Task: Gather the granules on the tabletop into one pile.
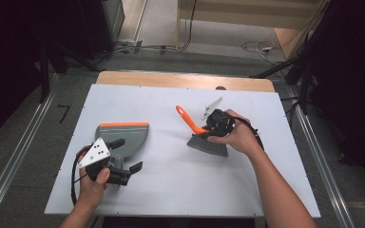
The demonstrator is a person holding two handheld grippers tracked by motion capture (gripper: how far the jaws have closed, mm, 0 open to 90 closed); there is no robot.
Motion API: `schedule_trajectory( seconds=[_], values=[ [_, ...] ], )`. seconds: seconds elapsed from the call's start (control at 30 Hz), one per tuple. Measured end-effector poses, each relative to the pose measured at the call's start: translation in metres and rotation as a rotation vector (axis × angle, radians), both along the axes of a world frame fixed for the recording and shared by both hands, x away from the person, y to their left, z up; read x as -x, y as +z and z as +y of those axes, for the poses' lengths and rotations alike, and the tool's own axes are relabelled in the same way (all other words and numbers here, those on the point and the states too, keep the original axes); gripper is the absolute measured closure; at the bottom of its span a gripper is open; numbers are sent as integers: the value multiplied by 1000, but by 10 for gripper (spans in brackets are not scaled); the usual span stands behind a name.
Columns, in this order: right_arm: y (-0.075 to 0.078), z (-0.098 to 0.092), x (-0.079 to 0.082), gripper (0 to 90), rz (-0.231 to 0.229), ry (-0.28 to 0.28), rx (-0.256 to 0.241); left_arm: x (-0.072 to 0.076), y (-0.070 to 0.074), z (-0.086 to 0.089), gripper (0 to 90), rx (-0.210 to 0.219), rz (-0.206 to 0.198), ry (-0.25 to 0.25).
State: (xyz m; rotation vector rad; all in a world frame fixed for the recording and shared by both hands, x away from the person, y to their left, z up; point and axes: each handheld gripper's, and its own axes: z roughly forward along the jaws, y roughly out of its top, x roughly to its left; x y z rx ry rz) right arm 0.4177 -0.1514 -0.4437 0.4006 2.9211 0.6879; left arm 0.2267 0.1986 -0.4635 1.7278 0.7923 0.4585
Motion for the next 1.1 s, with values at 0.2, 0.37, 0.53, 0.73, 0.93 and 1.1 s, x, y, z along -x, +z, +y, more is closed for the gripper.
schedule_trajectory(
  seconds=[0.2,0.37,0.53,0.73,0.93,1.1],
  values=[
    [0,0,-8,674,-16,-7,-2,0,0,0,0,1,0,-1],
    [1,-1,-13,674,-10,-15,-2,0,0,1,0,0,1,0],
    [0,-2,-17,674,-22,-28,-10,-1,-1,1,0,-1,2,1],
    [4,-2,-16,676,19,-22,-20,-1,-1,1,0,-1,3,-1],
    [13,-1,-3,682,29,-17,11,-1,-1,1,0,-2,3,0],
    [21,0,4,683,27,-41,3,-1,-1,1,0,-1,3,0]
  ],
)
